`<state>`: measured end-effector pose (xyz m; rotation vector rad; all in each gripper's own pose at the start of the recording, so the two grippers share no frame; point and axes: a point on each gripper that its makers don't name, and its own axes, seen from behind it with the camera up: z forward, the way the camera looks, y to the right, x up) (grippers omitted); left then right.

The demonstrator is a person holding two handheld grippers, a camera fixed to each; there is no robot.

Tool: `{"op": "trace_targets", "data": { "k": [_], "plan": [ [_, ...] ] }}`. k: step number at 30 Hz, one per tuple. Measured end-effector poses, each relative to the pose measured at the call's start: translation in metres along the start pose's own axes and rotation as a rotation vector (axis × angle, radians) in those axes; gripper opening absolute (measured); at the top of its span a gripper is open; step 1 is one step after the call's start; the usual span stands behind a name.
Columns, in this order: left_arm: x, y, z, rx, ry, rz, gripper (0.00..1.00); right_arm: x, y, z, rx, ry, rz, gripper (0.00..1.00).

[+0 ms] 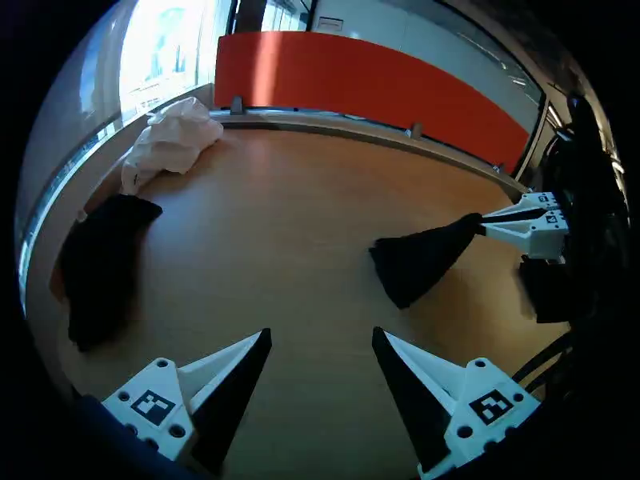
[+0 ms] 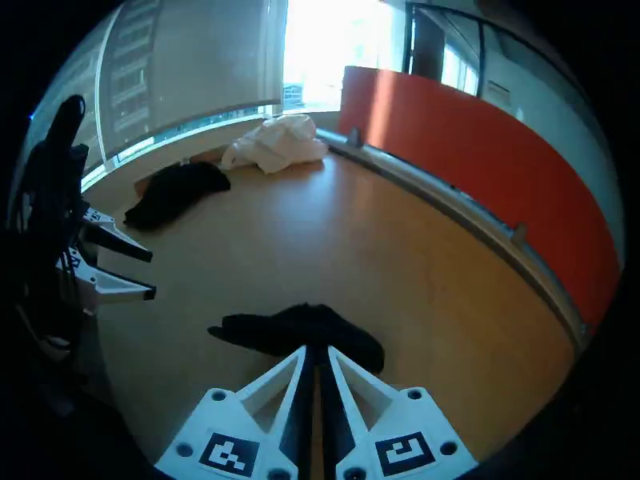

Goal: Fold towel

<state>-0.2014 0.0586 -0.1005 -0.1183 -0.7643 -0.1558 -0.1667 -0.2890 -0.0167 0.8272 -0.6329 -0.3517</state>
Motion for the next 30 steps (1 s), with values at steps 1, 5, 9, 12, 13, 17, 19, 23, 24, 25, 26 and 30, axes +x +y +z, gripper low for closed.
{"op": "trace_targets", "data": {
  "k": [1, 5, 9, 12, 13, 17, 19, 23, 24, 25, 26, 30],
  "plan": [
    [0.002, 0.000, 0.000, -0.002, 0.003, 0.001, 0.93, 0.005, 0.002, -0.002, -0.005, 0.009, -0.001, 0.04],
    [0.007, 0.002, -0.001, -0.011, 0.012, 0.004, 0.93, 0.023, 0.008, -0.011, -0.021, 0.042, 0.001, 0.04],
    [0.010, 0.004, -0.002, -0.017, 0.017, 0.007, 0.93, 0.029, 0.015, -0.020, -0.037, 0.060, 0.012, 0.04],
    [0.011, 0.007, -0.002, -0.023, 0.019, 0.011, 0.93, 0.030, 0.021, -0.026, -0.052, 0.064, 0.019, 0.04],
    [0.011, 0.007, -0.002, -0.024, 0.019, 0.012, 0.93, 0.029, 0.024, -0.028, -0.057, 0.064, 0.021, 0.04],
    [0.011, 0.010, -0.002, -0.029, 0.019, 0.018, 0.93, 0.025, 0.035, -0.038, -0.077, 0.064, 0.030, 0.04],
    [0.012, 0.011, -0.002, -0.031, 0.019, 0.020, 0.93, 0.023, 0.041, -0.044, -0.085, 0.064, 0.035, 0.04],
    [0.013, 0.014, 0.000, -0.037, 0.018, 0.021, 0.93, 0.017, 0.054, -0.055, -0.104, 0.062, 0.044, 0.04],
    [0.014, 0.014, 0.001, -0.039, 0.018, 0.021, 0.93, 0.015, 0.058, -0.058, -0.109, 0.061, 0.046, 0.04],
    [0.014, 0.015, 0.002, -0.041, 0.017, 0.022, 0.93, 0.014, 0.061, -0.060, -0.113, 0.060, 0.048, 0.04],
    [0.015, 0.016, 0.002, -0.042, 0.017, 0.023, 0.93, 0.012, 0.065, -0.064, -0.118, 0.059, 0.049, 0.04],
    [0.017, 0.020, 0.005, -0.045, 0.015, 0.034, 0.93, 0.004, 0.080, -0.076, -0.131, 0.055, 0.056, 0.04]
  ]
}}
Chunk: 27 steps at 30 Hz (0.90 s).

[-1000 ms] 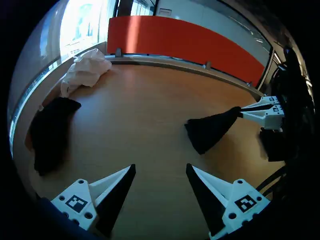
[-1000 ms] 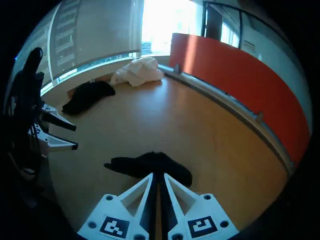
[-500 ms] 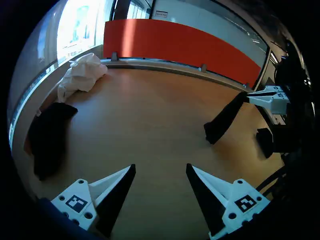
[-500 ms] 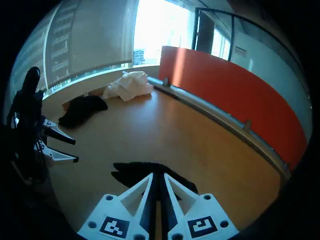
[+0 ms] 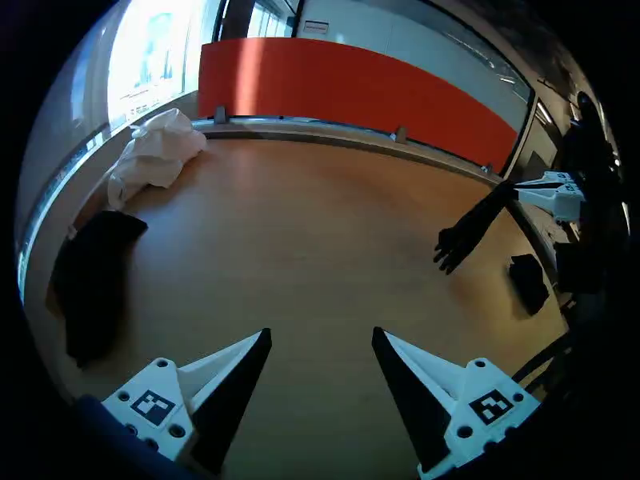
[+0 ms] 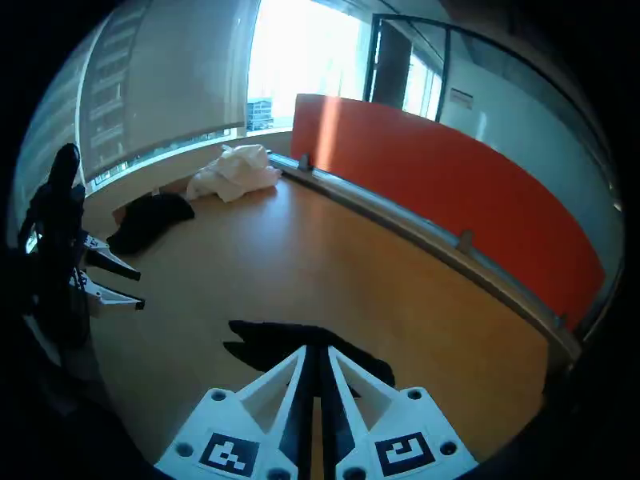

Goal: Fold towel

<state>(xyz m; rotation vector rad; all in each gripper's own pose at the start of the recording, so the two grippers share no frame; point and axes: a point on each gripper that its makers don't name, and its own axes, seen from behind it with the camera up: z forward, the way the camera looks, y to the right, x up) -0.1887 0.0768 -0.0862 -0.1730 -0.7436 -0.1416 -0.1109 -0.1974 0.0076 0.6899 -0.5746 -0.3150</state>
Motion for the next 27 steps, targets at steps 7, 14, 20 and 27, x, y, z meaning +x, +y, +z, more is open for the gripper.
{"op": "trace_targets", "data": {
  "k": [7, 14, 20, 27],
  "plan": [
    [0.001, 0.004, 0.004, 0.002, -0.005, 0.015, 0.93, -0.011, 0.032, -0.019, -0.025, -0.007, 0.020, 0.04],
    [0.001, 0.004, 0.006, 0.013, -0.009, 0.010, 0.93, -0.022, 0.069, -0.040, -0.056, -0.010, 0.044, 0.04],
    [0.002, 0.003, 0.006, 0.022, -0.013, 0.010, 0.93, -0.036, 0.102, -0.056, -0.081, -0.025, 0.061, 0.04],
    [0.001, 0.005, 0.008, 0.030, -0.019, 0.009, 0.93, -0.061, 0.137, -0.074, -0.106, -0.062, 0.063, 0.04]
  ]
}}
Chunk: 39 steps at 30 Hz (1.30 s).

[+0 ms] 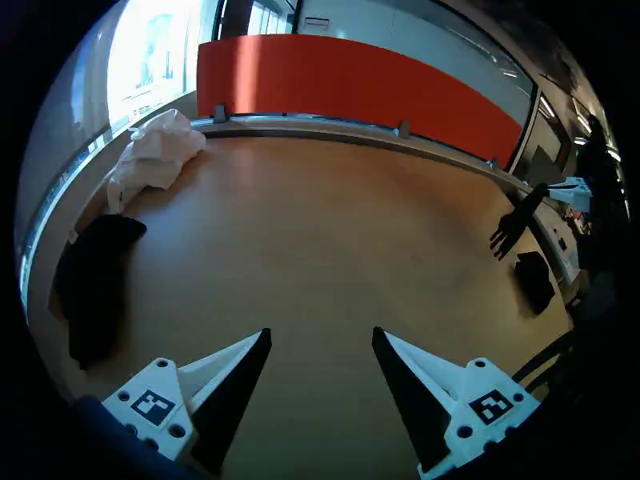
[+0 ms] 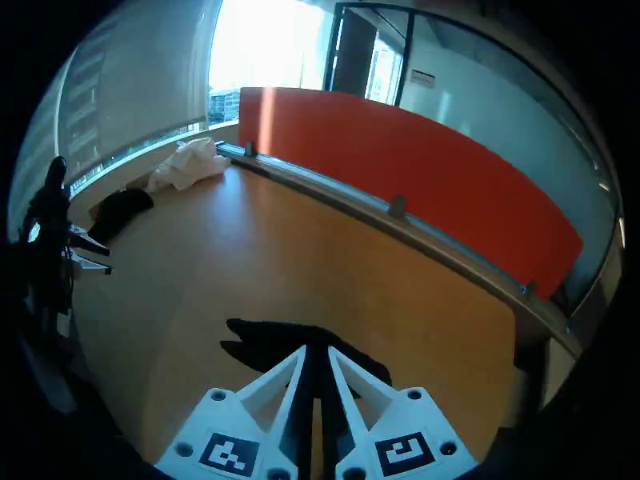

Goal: Fold towel

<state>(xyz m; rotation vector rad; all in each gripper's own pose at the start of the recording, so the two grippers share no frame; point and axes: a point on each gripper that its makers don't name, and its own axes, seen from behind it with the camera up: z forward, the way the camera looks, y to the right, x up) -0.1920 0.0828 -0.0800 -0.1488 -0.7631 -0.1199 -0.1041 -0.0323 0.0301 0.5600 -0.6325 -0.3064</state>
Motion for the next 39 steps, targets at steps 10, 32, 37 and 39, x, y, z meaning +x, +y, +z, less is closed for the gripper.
{"op": "trace_targets", "data": {
  "k": [10, 32, 37, 39],
  "plan": [
    [0.003, 0.008, 0.003, 0.006, -0.008, 0.006, 0.93, -0.026, 0.056, -0.015, -0.040, -0.030, 0.029, 0.04],
    [0.007, 0.037, 0.009, -0.004, -0.021, 0.031, 0.93, -0.091, 0.119, -0.041, -0.082, -0.126, 0.065, 0.04],
    [0.007, 0.041, 0.010, -0.011, -0.025, 0.035, 0.93, -0.103, 0.121, -0.050, -0.092, -0.141, 0.073, 0.04],
    [0.007, 0.042, 0.010, -0.013, -0.026, 0.038, 0.93, -0.110, 0.123, -0.055, -0.098, -0.151, 0.076, 0.04]
  ]
}}
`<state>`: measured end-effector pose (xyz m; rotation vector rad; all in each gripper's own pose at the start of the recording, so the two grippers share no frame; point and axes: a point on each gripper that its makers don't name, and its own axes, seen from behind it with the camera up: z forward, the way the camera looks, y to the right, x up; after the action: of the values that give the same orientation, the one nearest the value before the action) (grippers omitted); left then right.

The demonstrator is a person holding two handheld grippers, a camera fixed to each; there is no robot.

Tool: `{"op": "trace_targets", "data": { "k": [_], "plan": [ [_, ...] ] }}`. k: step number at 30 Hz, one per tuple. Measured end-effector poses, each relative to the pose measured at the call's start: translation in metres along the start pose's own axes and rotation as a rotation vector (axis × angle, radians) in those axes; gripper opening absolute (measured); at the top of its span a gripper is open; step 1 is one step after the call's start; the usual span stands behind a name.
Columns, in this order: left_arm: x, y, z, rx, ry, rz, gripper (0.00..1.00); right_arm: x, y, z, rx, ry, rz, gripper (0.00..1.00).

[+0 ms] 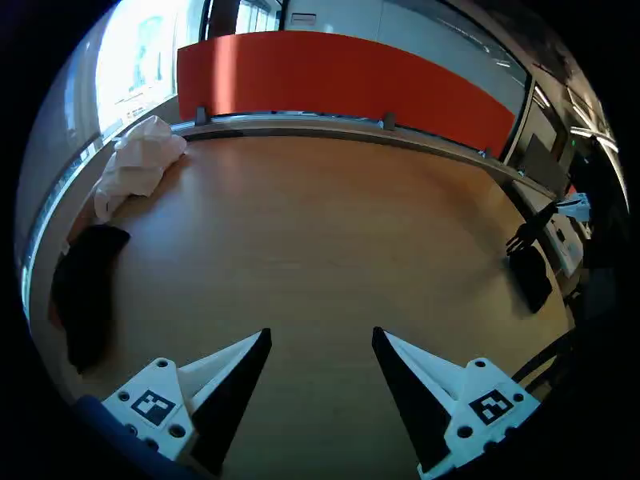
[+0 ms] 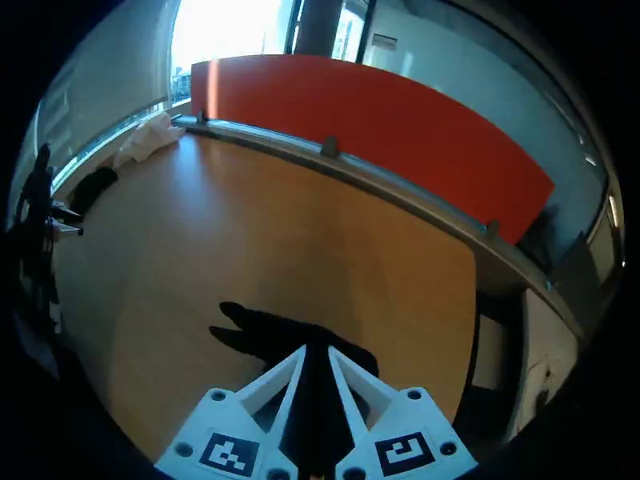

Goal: Fold towel

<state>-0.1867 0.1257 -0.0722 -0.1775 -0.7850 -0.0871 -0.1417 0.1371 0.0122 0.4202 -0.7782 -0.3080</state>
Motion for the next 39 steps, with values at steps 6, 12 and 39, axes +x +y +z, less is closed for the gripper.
{"op": "trace_targets", "data": {
  "k": [6, 12, 39],
  "plan": [
    [-0.002, 0.001, -0.001, -0.004, -0.003, 0.006, 0.93, -0.031, 0.006, -0.013, -0.019, -0.036, 0.026, 0.04],
    [-0.006, 0.000, -0.001, -0.006, -0.010, 0.007, 0.93, -0.074, 0.007, -0.024, -0.035, -0.093, 0.061, 0.04],
    [-0.010, -0.007, -0.005, 0.009, -0.013, 0.019, 0.93, -0.209, 0.001, -0.024, -0.095, -0.323, 0.218, 0.04]
  ]
}}
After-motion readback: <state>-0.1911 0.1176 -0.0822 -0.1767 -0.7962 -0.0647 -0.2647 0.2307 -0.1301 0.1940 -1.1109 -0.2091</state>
